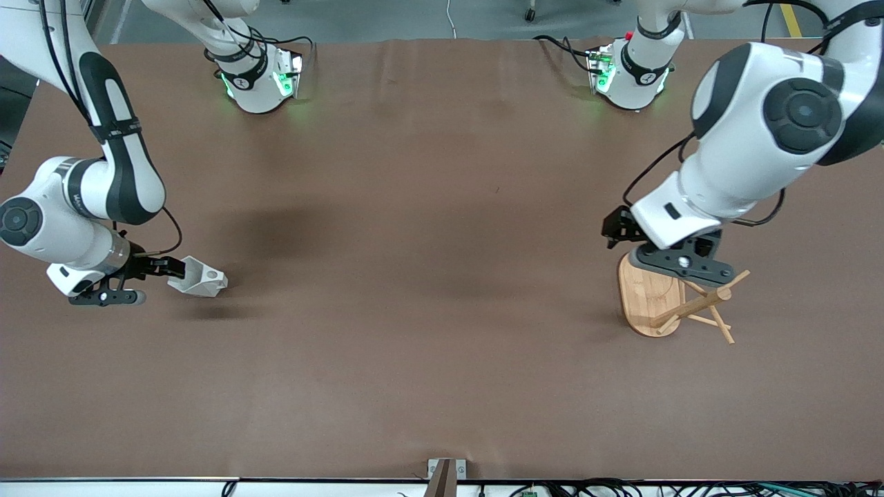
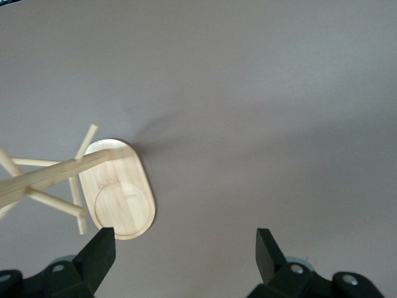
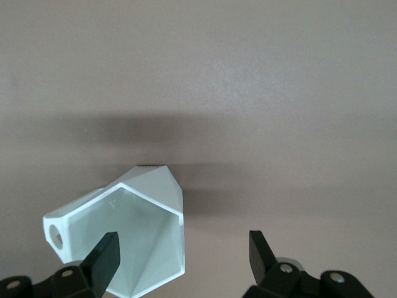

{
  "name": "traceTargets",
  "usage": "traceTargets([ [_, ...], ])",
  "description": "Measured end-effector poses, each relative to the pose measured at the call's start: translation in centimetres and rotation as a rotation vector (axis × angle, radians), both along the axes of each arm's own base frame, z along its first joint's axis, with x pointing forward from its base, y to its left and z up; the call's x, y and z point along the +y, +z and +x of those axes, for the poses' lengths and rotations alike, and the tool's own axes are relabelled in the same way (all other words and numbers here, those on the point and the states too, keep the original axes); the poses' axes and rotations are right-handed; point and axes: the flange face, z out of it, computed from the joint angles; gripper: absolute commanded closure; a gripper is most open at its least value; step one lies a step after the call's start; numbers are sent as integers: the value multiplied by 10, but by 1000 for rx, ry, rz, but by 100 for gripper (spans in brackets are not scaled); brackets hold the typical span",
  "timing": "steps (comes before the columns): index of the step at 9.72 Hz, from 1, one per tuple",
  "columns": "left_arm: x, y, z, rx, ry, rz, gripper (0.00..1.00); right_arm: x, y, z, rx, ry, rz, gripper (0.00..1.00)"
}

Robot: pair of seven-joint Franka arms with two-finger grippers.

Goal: Hang cup on rack
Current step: 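Reach the right gripper to the white cup while the left gripper approaches the rack, then lift the white cup with the right gripper while the left gripper approaches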

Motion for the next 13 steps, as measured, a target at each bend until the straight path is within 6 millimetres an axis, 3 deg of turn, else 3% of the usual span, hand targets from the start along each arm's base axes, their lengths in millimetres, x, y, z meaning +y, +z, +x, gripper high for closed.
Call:
traceTargets([
  [1, -11, 0, -4, -2, -46, 0, 0, 1, -11, -6, -5, 5, 0, 25],
  [3, -25, 1, -9, -9, -203, 4, 0, 2, -26, -16, 0, 20, 1, 82],
  [4, -27, 1, -11, -11, -270, 5, 0, 2, -27, -17, 2, 24, 2, 96],
  [7, -45, 0, -18, -13, -441, 6, 0, 3, -26, -16, -3, 27, 1, 100],
  [11, -98, -7, -46, -5, -677, 2, 0, 3, -7, -4, -25, 29, -1, 100],
  [13, -121, 0, -60, -17, -815, -32, 0, 12, 38, 9, 9, 27, 26, 100],
])
